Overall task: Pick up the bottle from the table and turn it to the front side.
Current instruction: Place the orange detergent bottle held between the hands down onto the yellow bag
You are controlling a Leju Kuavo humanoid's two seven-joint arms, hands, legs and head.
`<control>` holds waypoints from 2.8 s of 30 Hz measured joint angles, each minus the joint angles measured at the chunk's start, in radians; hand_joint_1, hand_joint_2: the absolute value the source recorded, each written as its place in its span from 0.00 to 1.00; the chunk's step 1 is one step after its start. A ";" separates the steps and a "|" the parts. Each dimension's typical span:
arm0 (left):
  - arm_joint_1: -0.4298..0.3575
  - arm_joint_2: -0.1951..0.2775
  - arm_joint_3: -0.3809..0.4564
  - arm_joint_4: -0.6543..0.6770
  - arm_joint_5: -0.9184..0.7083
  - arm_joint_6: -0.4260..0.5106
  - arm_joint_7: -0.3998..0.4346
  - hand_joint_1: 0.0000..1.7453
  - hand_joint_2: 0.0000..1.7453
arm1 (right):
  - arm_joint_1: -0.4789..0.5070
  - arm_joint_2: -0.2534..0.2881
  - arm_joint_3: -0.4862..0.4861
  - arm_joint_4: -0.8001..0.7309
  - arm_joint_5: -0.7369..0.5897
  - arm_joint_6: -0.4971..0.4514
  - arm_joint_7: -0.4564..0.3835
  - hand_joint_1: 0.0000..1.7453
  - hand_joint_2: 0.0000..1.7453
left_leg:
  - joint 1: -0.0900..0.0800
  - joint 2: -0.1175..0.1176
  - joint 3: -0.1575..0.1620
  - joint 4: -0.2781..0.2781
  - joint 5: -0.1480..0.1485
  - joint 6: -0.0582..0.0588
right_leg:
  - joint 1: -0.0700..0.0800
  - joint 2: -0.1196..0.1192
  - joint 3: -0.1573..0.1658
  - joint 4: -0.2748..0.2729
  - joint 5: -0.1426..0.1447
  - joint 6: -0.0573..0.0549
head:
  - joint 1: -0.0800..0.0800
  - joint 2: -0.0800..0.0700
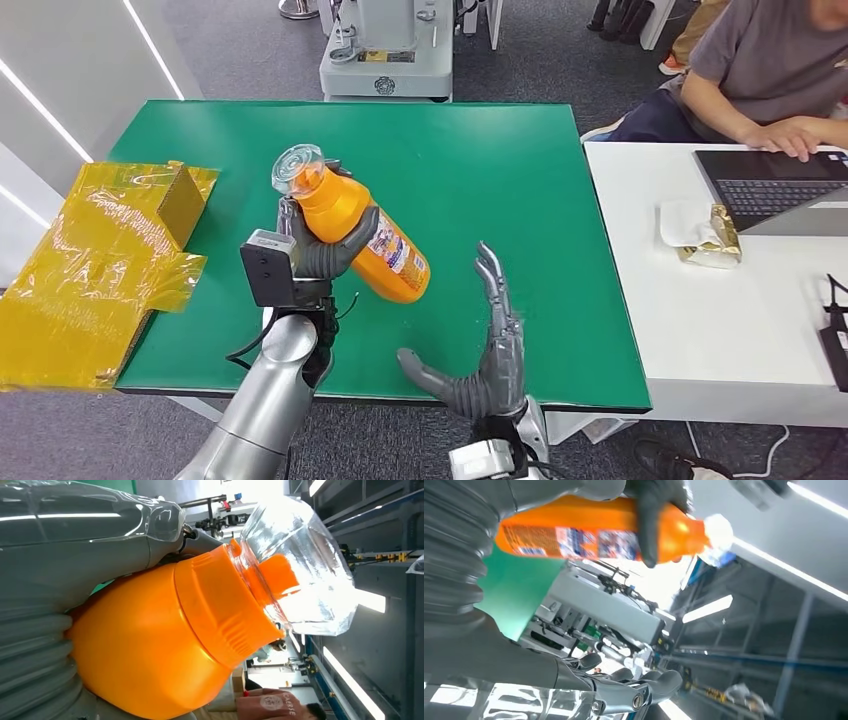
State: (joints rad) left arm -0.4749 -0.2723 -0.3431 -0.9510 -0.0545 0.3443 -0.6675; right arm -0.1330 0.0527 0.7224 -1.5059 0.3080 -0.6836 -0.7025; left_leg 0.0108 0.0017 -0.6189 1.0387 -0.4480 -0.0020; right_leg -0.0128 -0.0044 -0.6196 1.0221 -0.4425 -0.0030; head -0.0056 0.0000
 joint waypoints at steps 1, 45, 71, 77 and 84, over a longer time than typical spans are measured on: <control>0.000 0.005 0.001 0.000 -0.014 0.017 0.000 1.00 1.00 | 0.017 0.001 -0.005 -0.027 0.007 0.000 0.000 0.00 1.00 | 0.000 0.000 0.000 0.000 0.000 0.000 | 0.000 0.000 0.000 0.000 0.000 0.000 | 0.000 0.000; -0.100 0.481 0.114 0.218 -1.459 0.352 0.433 1.00 1.00 | 0.172 0.002 -0.013 -0.168 -0.088 0.001 0.001 0.00 1.00 | 0.000 0.004 0.002 -0.001 0.001 -0.001 | 0.000 0.004 -0.001 0.000 0.001 -0.001 | 0.001 0.000; -0.145 0.576 -0.128 0.536 -1.459 0.353 0.595 1.00 1.00 | 0.230 -0.031 -0.014 -0.154 -0.052 0.001 0.001 0.00 1.00 | 0.000 0.005 0.002 -0.001 0.000 -0.002 | 0.000 0.006 -0.002 0.001 0.000 -0.002 | 0.001 0.000; -0.145 0.597 -0.128 0.544 -1.459 0.353 0.620 1.00 1.00 | 0.233 -0.039 -0.008 -0.153 -0.066 0.001 0.001 0.00 1.00 | 0.001 0.005 0.002 -0.001 0.000 -0.002 | 0.000 0.006 -0.002 0.001 0.000 -0.002 | 0.001 0.000; -0.149 0.604 -0.129 0.545 -1.459 0.353 0.653 0.05 1.00 | 0.231 -0.045 0.001 -0.145 -0.069 0.001 0.001 0.00 1.00 | 0.000 0.005 0.002 -0.001 0.000 -0.003 | 0.000 0.006 -0.002 0.001 0.000 -0.002 | 0.001 0.000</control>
State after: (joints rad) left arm -0.6242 0.3321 -0.4718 -0.4056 -1.5137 0.6976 -0.0150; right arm 0.0977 0.0077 0.7230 -1.6508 0.2387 -0.6825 -0.7019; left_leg 0.0113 0.0069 -0.6170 1.0372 -0.4480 -0.0045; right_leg -0.0124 0.0015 -0.6213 1.0228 -0.4424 -0.0048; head -0.0046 0.0000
